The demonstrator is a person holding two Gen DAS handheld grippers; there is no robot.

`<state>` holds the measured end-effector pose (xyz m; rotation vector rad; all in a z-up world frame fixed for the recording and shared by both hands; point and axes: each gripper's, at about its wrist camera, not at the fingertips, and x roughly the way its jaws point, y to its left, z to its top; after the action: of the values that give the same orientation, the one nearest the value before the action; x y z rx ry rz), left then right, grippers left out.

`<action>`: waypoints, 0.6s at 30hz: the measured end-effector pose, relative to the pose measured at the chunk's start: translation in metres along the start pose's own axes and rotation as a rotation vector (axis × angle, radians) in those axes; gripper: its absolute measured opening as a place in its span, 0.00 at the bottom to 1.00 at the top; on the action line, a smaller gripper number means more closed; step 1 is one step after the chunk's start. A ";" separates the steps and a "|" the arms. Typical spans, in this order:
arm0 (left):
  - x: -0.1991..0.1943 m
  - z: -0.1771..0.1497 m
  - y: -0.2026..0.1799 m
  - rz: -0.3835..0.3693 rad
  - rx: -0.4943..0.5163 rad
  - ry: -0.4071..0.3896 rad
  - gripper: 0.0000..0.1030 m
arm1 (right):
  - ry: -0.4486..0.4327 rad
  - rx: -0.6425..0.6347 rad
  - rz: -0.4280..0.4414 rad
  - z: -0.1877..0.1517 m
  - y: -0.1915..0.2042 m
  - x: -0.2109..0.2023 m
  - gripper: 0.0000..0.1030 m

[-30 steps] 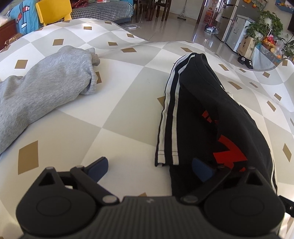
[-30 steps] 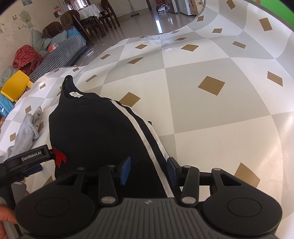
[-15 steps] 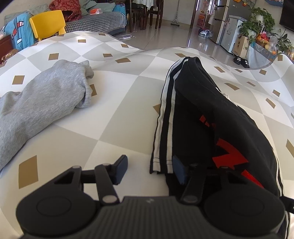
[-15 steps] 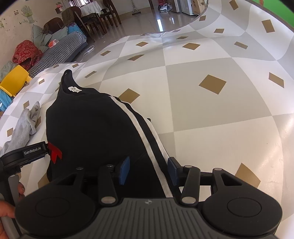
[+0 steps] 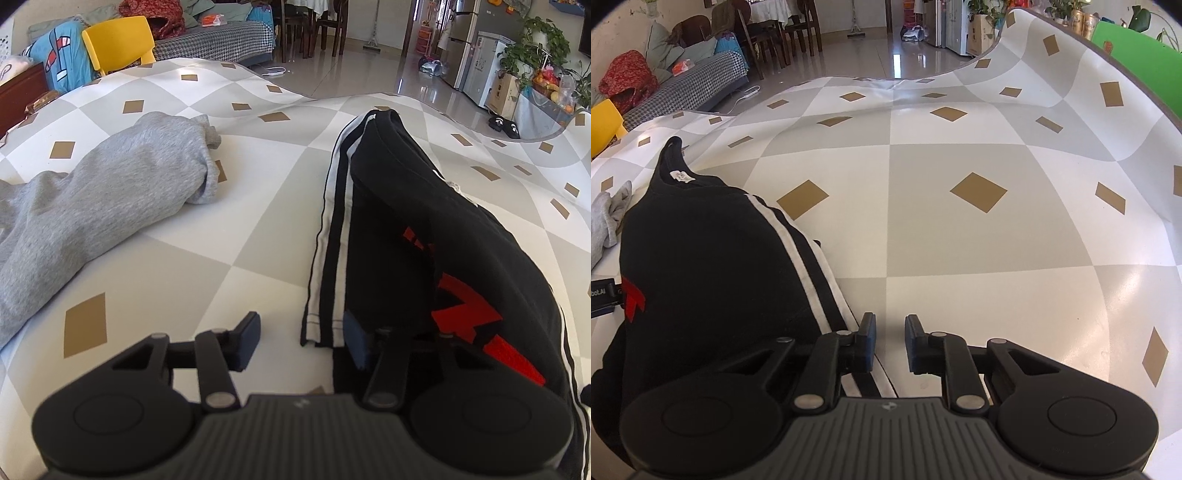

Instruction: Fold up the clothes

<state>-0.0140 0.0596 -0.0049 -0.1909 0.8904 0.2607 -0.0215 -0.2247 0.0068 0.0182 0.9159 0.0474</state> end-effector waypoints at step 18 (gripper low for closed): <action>-0.016 -0.016 -0.001 0.018 0.033 0.064 0.57 | 0.033 0.024 0.146 -0.002 0.005 -0.009 0.46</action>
<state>-0.0352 0.0523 -0.0021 -0.1616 0.9592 0.2578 -0.0289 -0.2205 0.0129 0.1070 0.9470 0.1726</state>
